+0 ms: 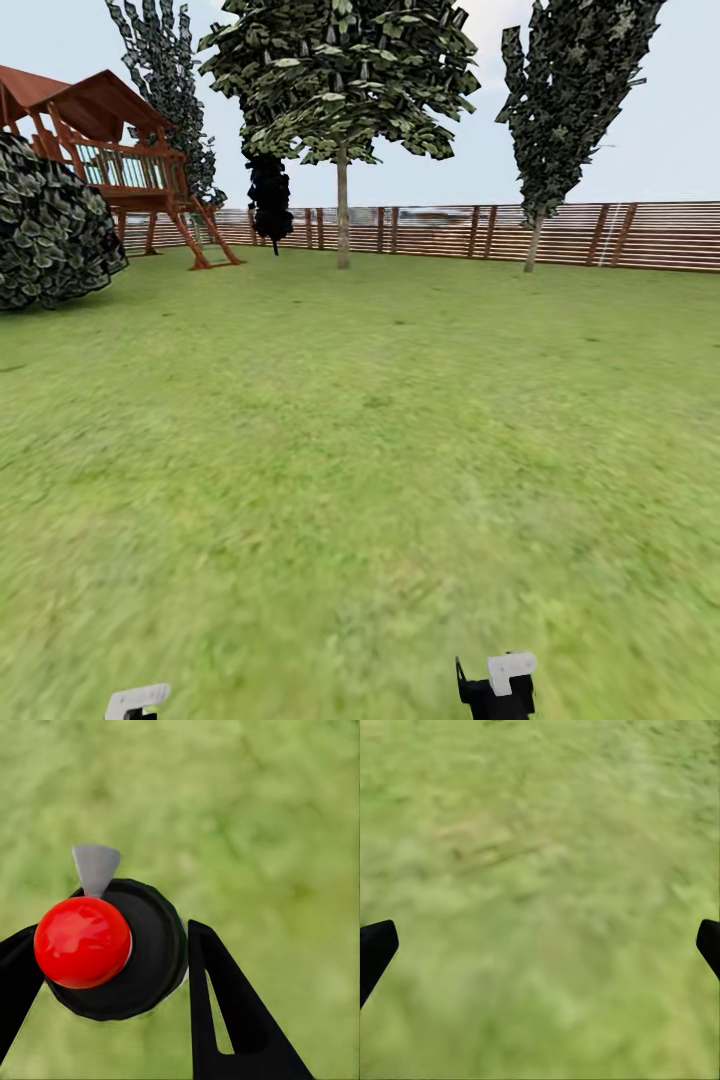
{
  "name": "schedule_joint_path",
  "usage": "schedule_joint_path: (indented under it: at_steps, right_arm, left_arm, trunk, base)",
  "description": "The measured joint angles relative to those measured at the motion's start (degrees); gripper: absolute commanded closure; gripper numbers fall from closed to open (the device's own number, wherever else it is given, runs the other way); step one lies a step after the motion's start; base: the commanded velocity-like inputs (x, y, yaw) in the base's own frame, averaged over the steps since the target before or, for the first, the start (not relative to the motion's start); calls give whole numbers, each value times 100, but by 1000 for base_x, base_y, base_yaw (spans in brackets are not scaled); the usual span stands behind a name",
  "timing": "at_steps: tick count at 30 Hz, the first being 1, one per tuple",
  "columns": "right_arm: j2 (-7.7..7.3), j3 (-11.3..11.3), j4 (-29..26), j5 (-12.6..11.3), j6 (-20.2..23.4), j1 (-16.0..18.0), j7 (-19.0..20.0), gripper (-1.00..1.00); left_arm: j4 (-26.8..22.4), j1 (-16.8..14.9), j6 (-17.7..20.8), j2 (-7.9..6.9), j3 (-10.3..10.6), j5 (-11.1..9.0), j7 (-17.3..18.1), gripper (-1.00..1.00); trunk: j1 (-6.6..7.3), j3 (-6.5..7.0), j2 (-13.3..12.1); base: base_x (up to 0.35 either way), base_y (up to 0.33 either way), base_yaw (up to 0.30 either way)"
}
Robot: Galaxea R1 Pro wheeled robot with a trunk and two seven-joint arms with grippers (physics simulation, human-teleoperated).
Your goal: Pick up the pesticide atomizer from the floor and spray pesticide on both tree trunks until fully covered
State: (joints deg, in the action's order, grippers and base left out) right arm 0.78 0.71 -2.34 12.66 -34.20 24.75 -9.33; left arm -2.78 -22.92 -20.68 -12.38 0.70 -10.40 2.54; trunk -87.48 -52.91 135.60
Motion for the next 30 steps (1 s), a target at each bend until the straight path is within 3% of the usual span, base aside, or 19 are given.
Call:
schedule_joint_path:
  at_steps: [30]
  right_arm:
    - [0, 0, 0, 0, 0, 0, 0, -100]
  left_arm:
    - [0, 0, 9, 0, 0, 0, -1, 100]
  trunk:
    - [0, 0, 0]
  base:
    - [336, 74, 0]
